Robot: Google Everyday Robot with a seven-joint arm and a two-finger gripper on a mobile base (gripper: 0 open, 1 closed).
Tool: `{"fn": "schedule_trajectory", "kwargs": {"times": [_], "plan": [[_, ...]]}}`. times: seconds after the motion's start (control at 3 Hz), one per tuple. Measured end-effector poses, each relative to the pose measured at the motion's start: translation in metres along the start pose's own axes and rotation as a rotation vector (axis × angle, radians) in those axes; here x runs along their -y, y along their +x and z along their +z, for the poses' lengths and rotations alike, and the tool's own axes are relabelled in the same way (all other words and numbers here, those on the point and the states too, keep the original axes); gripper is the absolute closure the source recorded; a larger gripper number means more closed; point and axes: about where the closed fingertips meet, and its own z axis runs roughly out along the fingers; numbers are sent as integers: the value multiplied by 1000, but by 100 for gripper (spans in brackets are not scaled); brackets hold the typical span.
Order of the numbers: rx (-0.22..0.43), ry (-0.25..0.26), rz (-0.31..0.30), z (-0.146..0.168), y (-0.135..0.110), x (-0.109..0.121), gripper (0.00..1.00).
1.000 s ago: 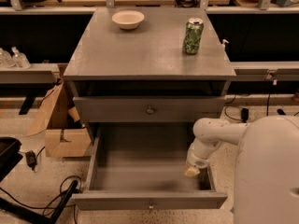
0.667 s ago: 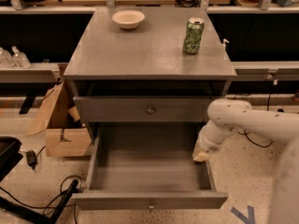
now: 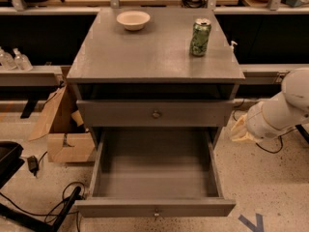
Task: Open middle drawer
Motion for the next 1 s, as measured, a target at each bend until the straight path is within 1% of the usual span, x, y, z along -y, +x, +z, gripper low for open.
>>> {"fn": "schedule_trajectory", "kwargs": {"times": [0.33, 0.67, 1.0], "plan": [[41, 133, -43, -61, 0, -13, 100], [37, 156, -41, -72, 11, -21, 82], [37, 157, -43, -73, 11, -21, 59]]}}
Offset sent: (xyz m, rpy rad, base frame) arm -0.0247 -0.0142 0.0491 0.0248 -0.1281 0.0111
